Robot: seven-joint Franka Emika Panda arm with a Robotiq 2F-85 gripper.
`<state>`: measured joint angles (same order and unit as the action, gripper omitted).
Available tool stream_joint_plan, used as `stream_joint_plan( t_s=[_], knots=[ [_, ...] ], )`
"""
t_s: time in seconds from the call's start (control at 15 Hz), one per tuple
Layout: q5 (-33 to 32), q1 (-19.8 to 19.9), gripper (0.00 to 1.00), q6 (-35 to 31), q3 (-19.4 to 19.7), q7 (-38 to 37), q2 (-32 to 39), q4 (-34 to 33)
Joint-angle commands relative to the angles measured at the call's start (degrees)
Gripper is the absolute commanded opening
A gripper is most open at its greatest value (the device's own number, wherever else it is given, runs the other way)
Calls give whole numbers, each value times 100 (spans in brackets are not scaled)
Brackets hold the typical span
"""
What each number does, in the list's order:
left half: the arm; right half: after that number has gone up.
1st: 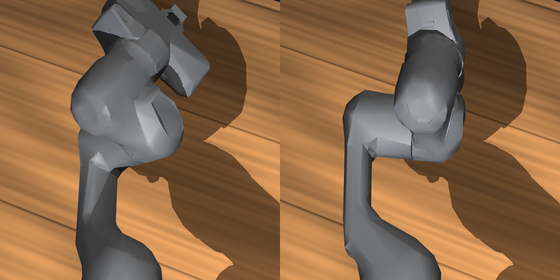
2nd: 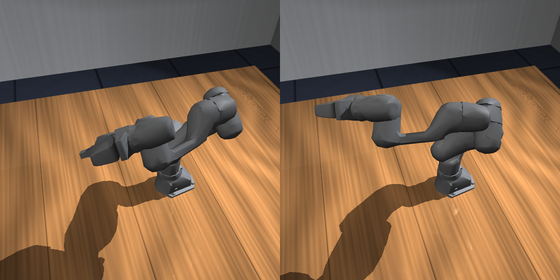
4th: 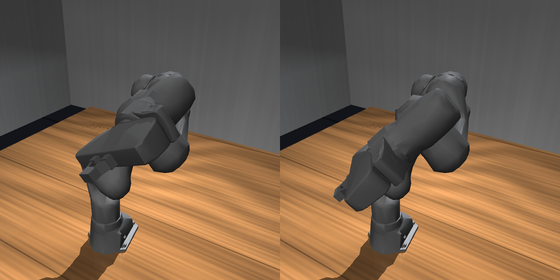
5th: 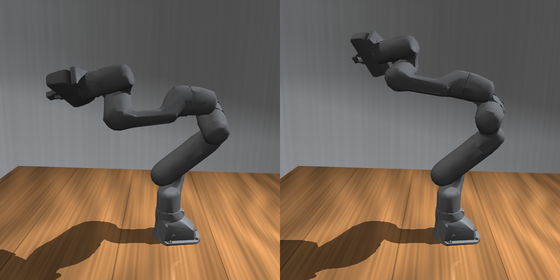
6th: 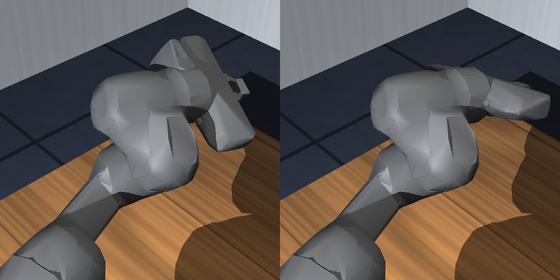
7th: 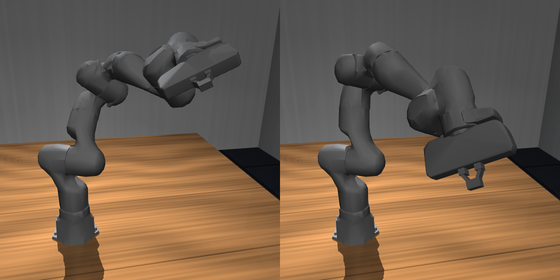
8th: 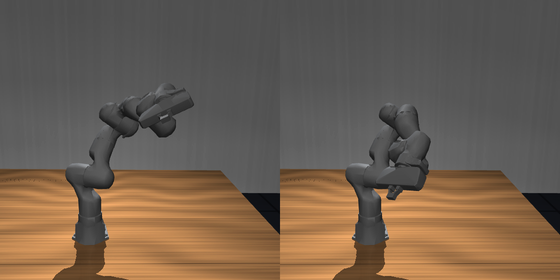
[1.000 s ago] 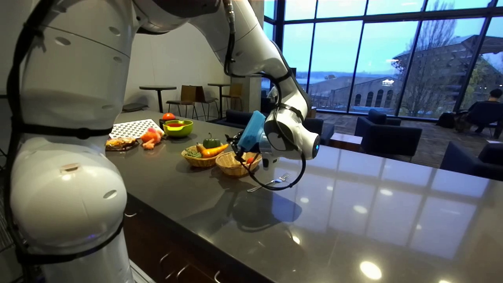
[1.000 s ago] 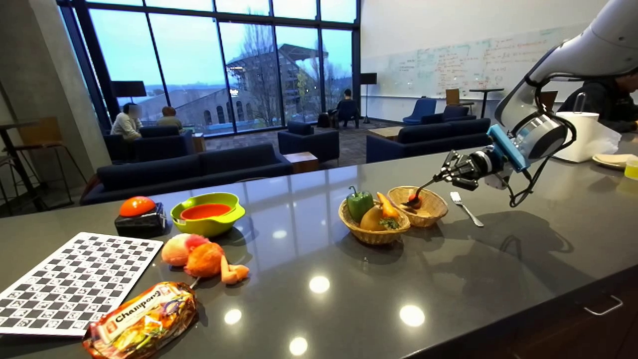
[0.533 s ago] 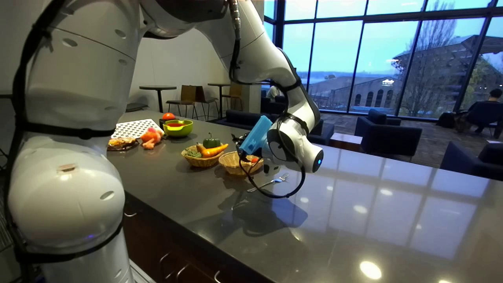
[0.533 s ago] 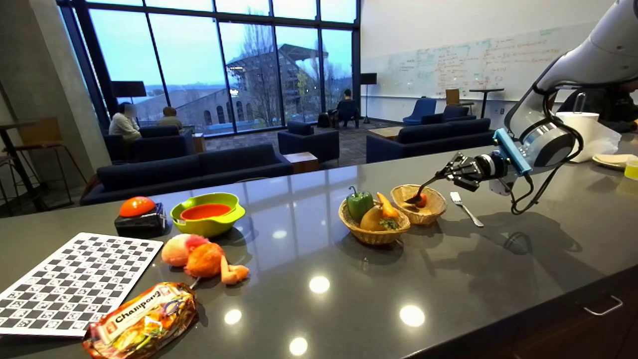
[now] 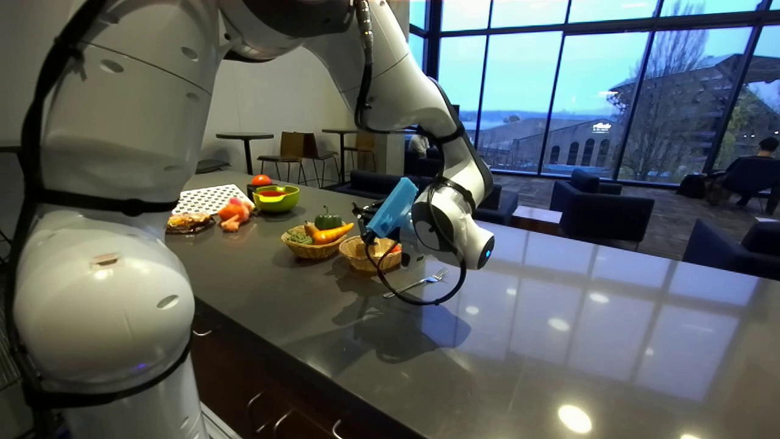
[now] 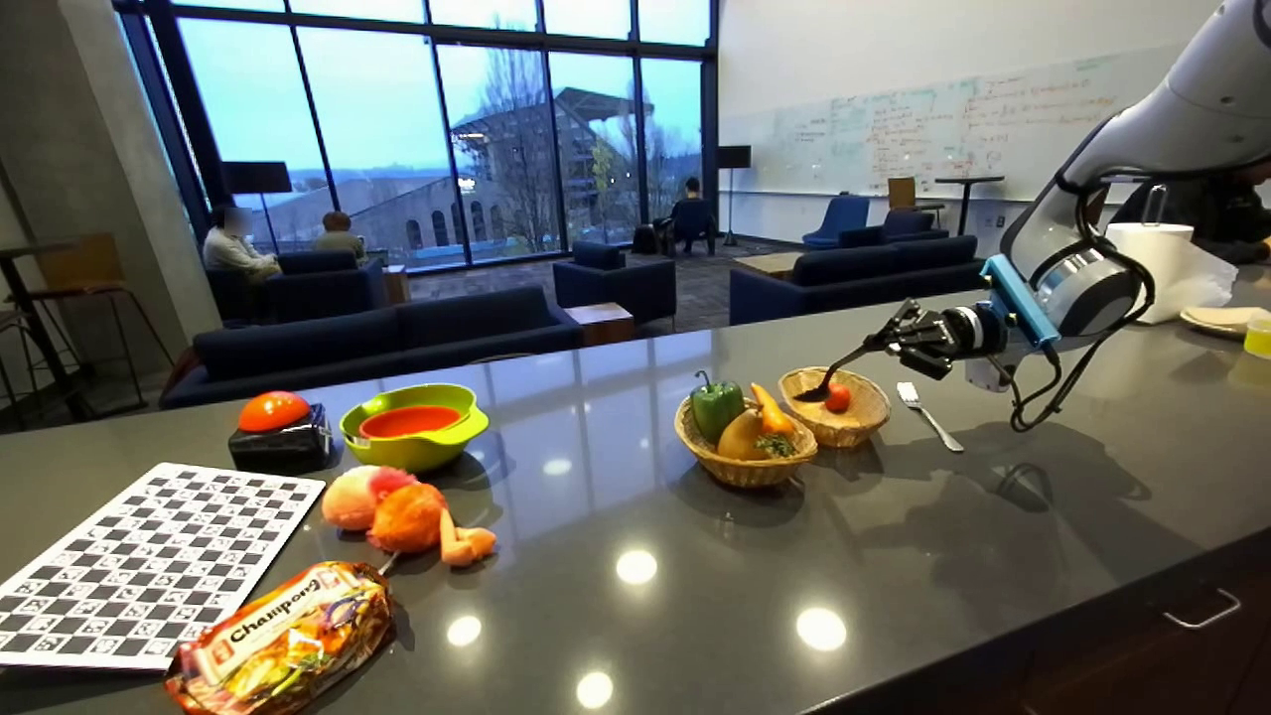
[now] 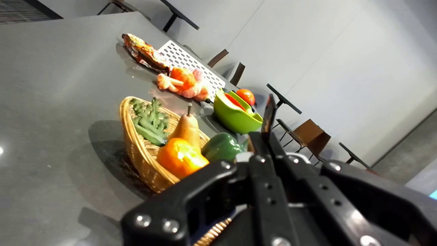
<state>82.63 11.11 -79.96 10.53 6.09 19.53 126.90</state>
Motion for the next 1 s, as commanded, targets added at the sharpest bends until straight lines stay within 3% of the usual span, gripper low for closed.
stream_joint_plan(
  t_s=[0.0,0.93],
  knots=[
    [35,-6,1,75,45,-52,-62,63],
    [324,182,1,5,297,-104,-55,377]
  ],
)
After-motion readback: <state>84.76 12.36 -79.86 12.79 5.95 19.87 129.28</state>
